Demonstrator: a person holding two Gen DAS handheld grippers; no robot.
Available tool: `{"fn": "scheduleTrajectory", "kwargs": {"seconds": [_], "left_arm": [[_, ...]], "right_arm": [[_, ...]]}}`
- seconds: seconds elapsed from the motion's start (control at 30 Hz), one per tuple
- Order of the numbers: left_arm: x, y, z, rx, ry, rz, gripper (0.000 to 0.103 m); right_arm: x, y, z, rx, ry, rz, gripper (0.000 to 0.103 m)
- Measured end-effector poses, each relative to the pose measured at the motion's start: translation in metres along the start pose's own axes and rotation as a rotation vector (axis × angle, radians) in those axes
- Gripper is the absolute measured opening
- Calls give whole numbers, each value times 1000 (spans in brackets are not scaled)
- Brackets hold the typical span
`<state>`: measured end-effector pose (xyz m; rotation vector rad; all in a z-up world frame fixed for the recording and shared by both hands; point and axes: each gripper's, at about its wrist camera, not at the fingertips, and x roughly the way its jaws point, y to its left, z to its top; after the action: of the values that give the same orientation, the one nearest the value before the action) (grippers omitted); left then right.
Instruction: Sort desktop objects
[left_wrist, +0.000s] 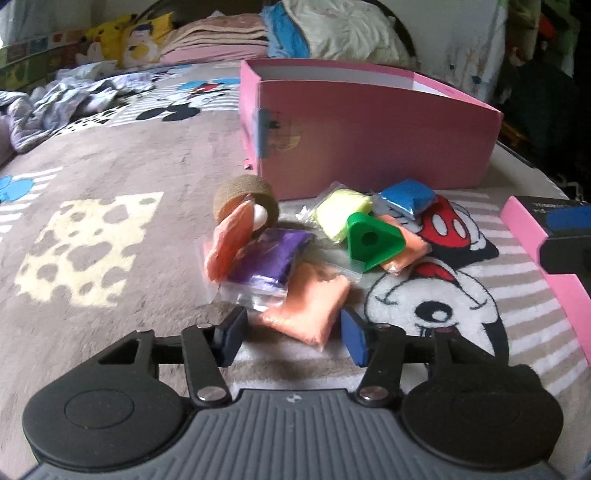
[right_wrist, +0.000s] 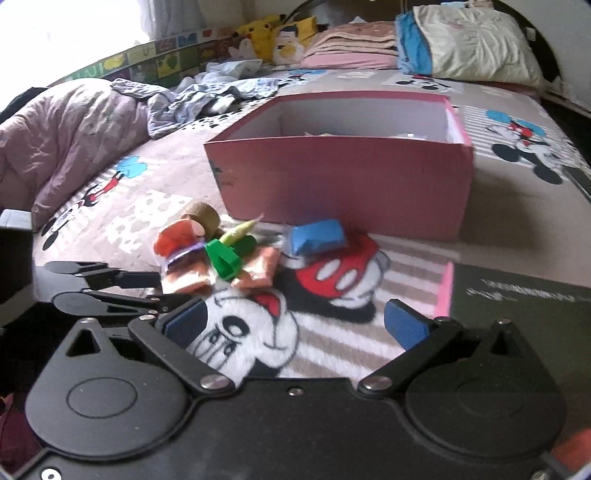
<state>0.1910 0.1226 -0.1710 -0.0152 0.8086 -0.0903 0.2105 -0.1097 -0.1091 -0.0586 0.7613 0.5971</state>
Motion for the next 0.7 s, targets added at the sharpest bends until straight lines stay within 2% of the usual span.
{"fn": "scheduleTrajectory", "kwargs": {"seconds": [0.27,0.3,0.43,0.53,0.57,0.67,0.7], "left_arm": [[14,-7,12,54,-12,-52,51],[15,-9,12,58,-13,-52,46],[6,-16,6,65,-18,-39,42],[-9,-17,-8,32,-8,-29,42],[-16,-16,-16,15,-3,-28,42],[-33,-16,-36,-16,15,-23,44],[-37,-18,-42,-14,19,-23,53]], "right_arm": [[23,2,11,-17,9,25,97],[26,2,13,-19,10,23,97],[40,6,17,-60,25,20,86],[53,12,20,-109,47,31,77],[58,15,20,-133,57,31,77],[71,22,21,-200,76,39,77],[75,24,22,-222,85,43,77]]}}
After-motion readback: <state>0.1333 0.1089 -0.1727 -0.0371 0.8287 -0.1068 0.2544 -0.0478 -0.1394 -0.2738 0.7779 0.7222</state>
